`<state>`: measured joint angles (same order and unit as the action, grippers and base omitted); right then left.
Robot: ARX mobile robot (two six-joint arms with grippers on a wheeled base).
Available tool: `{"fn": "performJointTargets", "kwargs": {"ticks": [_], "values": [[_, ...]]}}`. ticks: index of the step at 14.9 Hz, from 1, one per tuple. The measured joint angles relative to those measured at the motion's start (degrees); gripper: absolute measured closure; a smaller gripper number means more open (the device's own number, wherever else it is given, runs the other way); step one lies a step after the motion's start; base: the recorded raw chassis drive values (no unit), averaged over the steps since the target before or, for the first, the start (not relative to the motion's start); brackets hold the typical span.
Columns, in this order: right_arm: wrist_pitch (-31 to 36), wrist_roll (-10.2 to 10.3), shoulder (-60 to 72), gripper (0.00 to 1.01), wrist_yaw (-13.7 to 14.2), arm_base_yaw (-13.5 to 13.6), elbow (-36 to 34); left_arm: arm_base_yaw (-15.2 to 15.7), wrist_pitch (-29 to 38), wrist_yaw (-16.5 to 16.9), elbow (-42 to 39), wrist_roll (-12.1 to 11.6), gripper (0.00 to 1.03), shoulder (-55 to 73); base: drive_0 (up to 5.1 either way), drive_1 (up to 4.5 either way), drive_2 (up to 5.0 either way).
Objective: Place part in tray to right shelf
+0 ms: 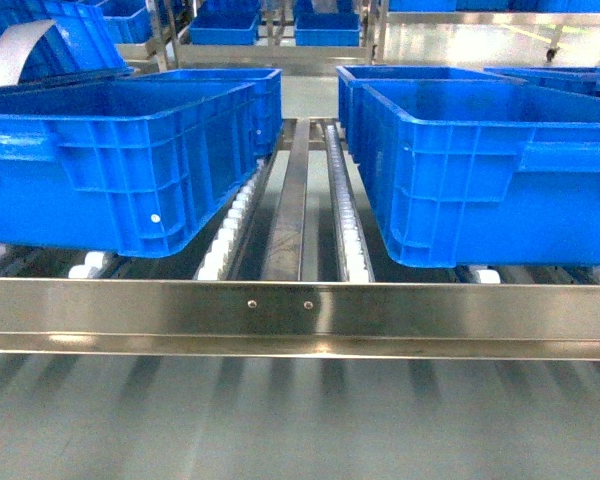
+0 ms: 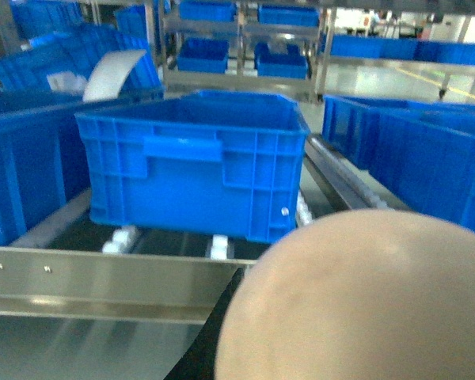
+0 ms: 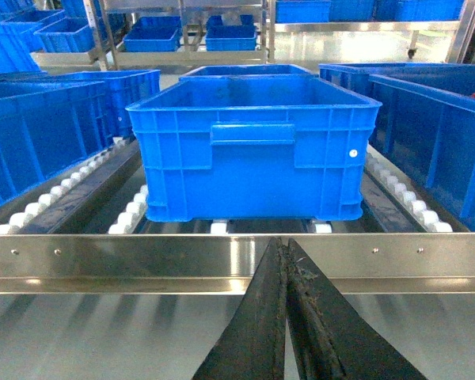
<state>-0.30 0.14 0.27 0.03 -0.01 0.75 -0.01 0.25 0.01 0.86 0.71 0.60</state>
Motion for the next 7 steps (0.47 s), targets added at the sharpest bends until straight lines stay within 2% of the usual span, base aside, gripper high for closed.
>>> {"fn": "performJointTargets", "kwargs": {"ticks": [7], "values": [[0.1, 0.0, 0.0, 0.99, 0.0, 0.0, 0.0, 0.0, -0.7, 0.0, 0.0, 0.1, 0.91, 0.0, 0.0, 0.00, 0.0]]}}
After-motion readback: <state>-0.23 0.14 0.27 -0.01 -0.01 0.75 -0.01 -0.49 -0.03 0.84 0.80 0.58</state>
